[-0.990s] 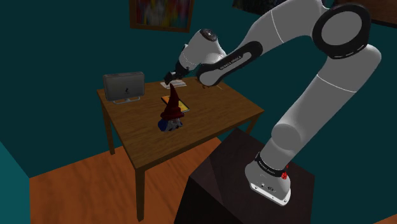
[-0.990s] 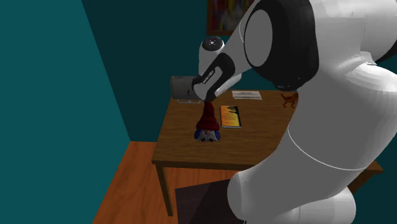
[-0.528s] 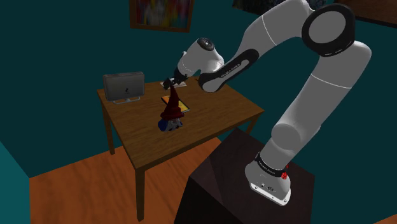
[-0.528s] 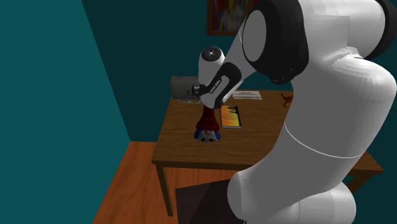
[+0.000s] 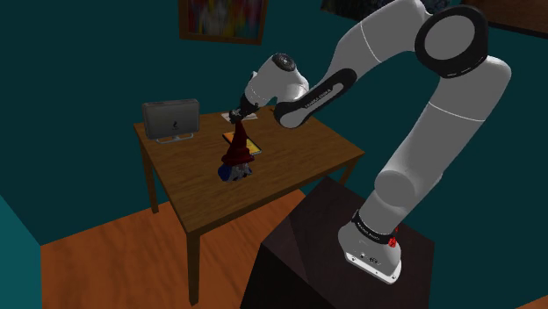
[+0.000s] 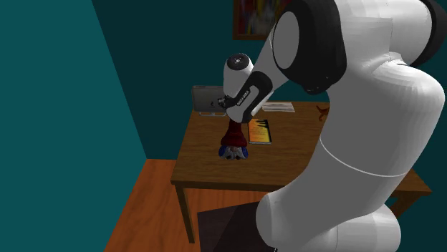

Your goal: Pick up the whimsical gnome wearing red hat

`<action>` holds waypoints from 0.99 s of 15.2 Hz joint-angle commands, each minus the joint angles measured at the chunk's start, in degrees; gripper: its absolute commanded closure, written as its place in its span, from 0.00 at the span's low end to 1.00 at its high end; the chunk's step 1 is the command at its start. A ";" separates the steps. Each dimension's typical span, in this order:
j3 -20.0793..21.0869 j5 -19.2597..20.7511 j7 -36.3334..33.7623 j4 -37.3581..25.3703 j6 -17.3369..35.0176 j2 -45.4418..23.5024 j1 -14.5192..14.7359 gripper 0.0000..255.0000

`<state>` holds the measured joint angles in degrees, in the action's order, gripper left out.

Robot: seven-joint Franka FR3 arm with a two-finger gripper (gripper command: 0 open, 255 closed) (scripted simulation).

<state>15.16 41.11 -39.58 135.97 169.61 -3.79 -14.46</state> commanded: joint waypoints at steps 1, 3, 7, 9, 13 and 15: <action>-0.01 0.02 -0.01 0.03 -0.01 -0.03 0.00 1.00; -0.02 0.07 -0.06 0.00 -0.01 -0.07 0.01 1.00; 1.41 -7.48 6.42 0.24 -1.96 2.59 -0.44 1.00; 1.75 -10.83 9.27 0.18 -3.06 3.85 -0.34 1.00; 1.89 -16.51 14.11 -0.30 -5.50 6.20 0.26 1.00; 1.80 -18.85 16.11 -0.68 -6.81 7.28 0.64 1.00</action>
<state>17.04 23.70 -24.78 135.62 163.45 2.87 -13.99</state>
